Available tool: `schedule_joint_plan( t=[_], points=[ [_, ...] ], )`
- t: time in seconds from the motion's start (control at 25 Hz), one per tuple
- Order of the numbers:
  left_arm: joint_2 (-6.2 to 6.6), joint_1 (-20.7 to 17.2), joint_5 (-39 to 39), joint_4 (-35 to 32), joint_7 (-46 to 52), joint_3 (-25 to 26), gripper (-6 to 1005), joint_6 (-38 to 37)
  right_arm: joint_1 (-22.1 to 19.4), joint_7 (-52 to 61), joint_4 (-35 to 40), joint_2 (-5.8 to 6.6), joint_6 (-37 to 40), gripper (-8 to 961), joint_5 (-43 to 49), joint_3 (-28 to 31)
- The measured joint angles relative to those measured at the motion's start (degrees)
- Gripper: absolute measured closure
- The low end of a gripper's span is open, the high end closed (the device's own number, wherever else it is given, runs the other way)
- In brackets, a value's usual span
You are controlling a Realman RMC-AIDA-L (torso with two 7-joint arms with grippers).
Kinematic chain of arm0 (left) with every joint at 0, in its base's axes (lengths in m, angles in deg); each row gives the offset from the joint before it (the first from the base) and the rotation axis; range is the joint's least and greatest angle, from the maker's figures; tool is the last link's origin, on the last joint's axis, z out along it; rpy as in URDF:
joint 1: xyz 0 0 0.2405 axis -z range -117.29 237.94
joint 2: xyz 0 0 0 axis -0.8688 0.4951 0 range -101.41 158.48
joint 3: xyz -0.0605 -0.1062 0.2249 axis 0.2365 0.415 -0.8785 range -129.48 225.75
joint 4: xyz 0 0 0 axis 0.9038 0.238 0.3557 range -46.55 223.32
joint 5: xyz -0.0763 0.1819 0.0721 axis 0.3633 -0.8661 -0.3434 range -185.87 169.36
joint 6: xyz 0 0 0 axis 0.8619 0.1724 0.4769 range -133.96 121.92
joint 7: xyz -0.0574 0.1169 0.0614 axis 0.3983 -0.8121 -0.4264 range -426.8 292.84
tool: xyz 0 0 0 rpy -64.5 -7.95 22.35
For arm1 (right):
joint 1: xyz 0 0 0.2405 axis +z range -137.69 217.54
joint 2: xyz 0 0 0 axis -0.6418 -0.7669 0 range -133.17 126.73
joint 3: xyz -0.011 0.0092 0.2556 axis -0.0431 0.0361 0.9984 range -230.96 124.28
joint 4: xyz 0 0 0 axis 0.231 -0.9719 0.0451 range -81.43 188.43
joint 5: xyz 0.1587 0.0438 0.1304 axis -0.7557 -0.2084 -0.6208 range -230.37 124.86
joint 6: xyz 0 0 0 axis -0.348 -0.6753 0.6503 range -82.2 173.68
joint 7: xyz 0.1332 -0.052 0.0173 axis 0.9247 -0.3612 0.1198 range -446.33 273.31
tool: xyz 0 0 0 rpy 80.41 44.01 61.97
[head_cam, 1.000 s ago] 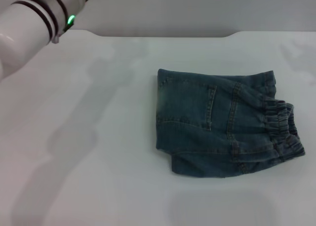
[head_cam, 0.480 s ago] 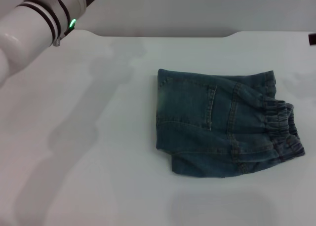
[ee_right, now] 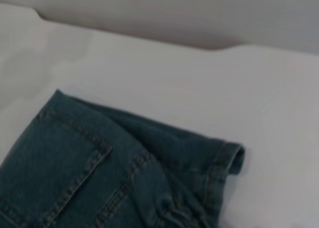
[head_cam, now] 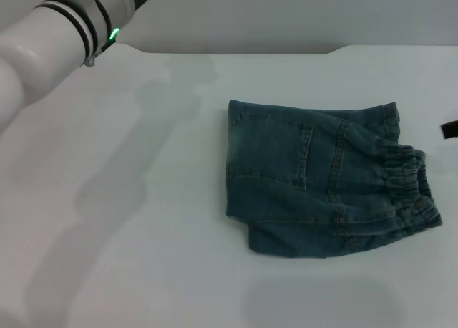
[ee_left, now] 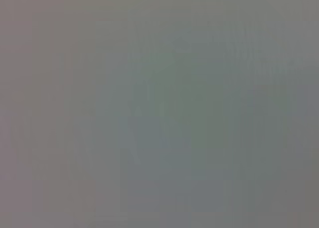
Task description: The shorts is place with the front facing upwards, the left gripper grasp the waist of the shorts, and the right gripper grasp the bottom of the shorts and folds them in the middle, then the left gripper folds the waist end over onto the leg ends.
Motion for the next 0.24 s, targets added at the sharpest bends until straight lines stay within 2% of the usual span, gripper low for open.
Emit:
schedule_joint_plan(
  t=[0.08,0.24],
  points=[
    [0.00,0.46,-0.02,0.49,-0.01,-0.05,1001,-0.22,0.20,-1.02,-1.99,-0.70,-1.78,554,0.14,-0.03],
    [0.00,0.64,-0.03,0.63,-0.03,-0.25,1001,-0.72,-0.38,-2.69,-3.98,-3.01,-7.75,554,0.16,-0.04]
  ],
)
